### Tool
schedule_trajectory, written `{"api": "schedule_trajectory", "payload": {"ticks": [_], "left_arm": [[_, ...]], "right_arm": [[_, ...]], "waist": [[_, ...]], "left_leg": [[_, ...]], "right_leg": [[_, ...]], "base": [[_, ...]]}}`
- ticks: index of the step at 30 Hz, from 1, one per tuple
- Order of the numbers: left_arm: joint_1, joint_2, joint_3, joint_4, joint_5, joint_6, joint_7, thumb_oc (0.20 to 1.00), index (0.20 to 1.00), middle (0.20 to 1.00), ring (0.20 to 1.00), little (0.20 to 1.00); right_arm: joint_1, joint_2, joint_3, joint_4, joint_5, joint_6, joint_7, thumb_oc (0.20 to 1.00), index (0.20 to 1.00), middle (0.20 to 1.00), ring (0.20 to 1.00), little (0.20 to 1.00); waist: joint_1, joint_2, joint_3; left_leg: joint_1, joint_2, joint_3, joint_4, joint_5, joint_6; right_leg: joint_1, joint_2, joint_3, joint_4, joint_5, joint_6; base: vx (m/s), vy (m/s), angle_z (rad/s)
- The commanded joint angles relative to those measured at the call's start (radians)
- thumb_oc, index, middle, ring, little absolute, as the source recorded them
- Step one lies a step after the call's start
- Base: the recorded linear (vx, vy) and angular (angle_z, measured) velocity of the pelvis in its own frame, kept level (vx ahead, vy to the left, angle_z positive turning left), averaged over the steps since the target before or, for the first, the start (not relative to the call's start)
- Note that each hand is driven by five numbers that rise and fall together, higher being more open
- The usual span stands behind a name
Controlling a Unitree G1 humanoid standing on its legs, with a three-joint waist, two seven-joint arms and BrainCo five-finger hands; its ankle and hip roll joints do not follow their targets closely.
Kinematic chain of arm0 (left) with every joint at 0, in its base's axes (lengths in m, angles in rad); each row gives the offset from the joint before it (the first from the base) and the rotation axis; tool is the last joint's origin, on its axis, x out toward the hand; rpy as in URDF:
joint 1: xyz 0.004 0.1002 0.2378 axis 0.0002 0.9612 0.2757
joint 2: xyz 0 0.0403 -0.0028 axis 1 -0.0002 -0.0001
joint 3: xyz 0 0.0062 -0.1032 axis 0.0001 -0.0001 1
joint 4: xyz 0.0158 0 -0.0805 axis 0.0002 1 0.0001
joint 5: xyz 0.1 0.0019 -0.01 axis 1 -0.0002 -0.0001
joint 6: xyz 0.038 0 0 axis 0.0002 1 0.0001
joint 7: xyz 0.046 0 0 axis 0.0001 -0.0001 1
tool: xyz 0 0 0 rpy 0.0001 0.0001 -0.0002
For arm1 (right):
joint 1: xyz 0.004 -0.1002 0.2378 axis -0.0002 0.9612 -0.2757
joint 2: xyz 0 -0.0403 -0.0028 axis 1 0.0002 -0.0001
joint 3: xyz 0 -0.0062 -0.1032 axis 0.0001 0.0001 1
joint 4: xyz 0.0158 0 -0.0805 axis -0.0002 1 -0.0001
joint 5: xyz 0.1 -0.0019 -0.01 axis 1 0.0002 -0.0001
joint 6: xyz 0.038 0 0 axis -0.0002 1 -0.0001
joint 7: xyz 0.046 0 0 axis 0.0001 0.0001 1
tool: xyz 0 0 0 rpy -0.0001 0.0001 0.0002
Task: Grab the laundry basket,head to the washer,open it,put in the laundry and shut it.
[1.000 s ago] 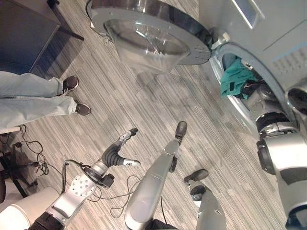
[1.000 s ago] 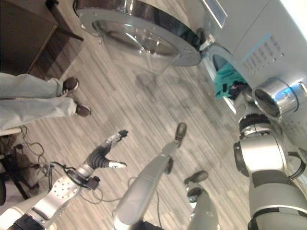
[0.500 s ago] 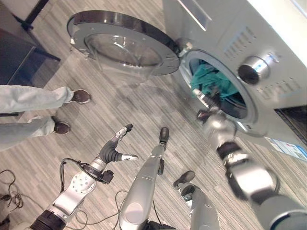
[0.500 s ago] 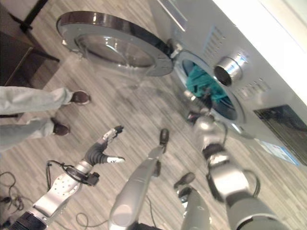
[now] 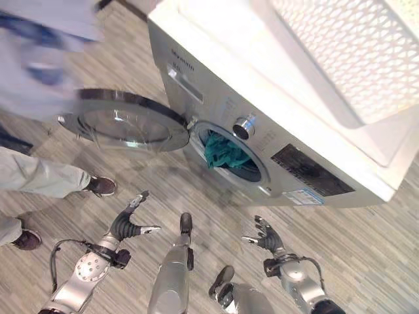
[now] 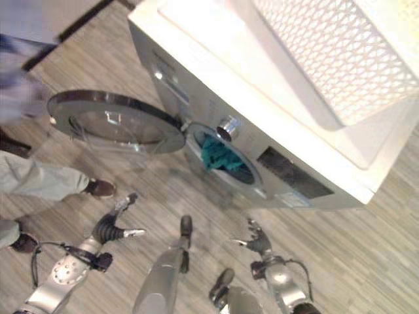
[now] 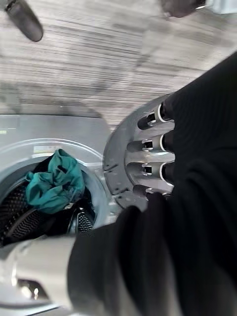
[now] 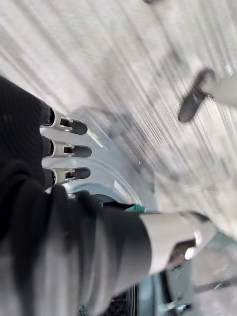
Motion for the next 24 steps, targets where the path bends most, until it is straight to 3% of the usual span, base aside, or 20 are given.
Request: {"api": "schedule_trajectory", "payload": {"ticks": [1,3,4,6,11,16,24], "left_arm": [[0.062,-0.035,0.042,0.058,0.054,-0.013,-0.002,1.000,1.000,1.000,1.000,1.000],[0.063,-0.056,0.039,0.103,0.066,-0.009,-0.006,1.000,1.000,1.000,1.000,1.000],[0.063,-0.112,0.034,0.209,0.084,0.017,-0.011,1.000,1.000,1.000,1.000,1.000],[0.061,-0.113,0.033,0.212,0.085,0.015,-0.010,1.000,1.000,1.000,1.000,1.000],[0.032,-0.278,0.026,0.438,0.090,0.058,-0.001,1.000,1.000,1.000,1.000,1.000],[0.010,-0.343,0.015,0.483,0.066,0.064,-0.004,1.000,1.000,1.000,1.000,1.000],[0.025,-0.366,0.032,0.438,-0.002,0.068,-0.014,1.000,1.000,1.000,1.000,1.000]], "right_arm": [[0.044,-0.052,-0.043,-0.010,-0.141,0.001,-0.005,1.000,1.000,1.000,1.000,1.000],[0.059,-0.054,-0.057,0.014,-0.159,0.004,-0.004,1.000,1.000,1.000,1.000,1.000],[0.082,-0.038,-0.090,0.075,-0.183,0.024,-0.008,1.000,1.000,1.000,1.000,1.000],[0.082,-0.039,-0.090,0.074,-0.184,0.025,-0.008,1.000,1.000,1.000,1.000,1.000],[0.100,0.026,-0.106,0.179,-0.202,0.051,-0.029,1.000,1.000,1.000,1.000,1.000],[0.106,0.059,-0.084,0.250,-0.228,0.069,-0.023,1.000,1.000,1.000,1.000,1.000],[0.105,0.075,-0.096,0.280,-0.201,0.075,-0.025,1.000,1.000,1.000,1.000,1.000]], "waist": [[-0.034,0.024,-0.071],[-0.039,0.026,-0.085],[-0.058,0.030,-0.118],[-0.058,0.030,-0.117],[-0.086,0.041,-0.165],[-0.094,0.050,-0.184],[-0.099,0.068,-0.196]], "left_leg": [[0.019,0.027,0.016,-0.009,-0.052,-0.055],[0.041,0.031,0.023,-0.018,-0.051,-0.056],[0.083,0.042,0.031,-0.032,-0.048,-0.058],[0.086,0.042,0.032,-0.033,-0.048,-0.059],[0.177,0.060,0.061,-0.068,-0.037,-0.065],[0.220,0.069,0.072,-0.091,-0.019,-0.074],[0.275,0.078,0.088,-0.131,0.003,-0.083]], "right_leg": [[0.061,0.018,-0.023,-0.062,0.048,-0.033],[0.077,0.018,-0.018,-0.070,0.054,-0.030],[0.099,0.016,-0.003,-0.072,0.058,-0.030],[0.101,0.016,-0.003,-0.072,0.058,-0.030],[0.160,0.019,0.031,-0.103,0.070,-0.026],[0.190,0.027,0.048,-0.128,0.079,-0.026],[0.217,0.033,0.070,-0.158,0.095,-0.021]], "base": [[0.00,0.012,-0.23],[0.00,-0.009,-0.24],[0.00,-0.022,-0.25],[0.00,-0.019,-0.22],[-0.03,-0.046,-0.17],[-0.03,-0.042,-0.10],[-0.01,-0.020,-0.09]]}}
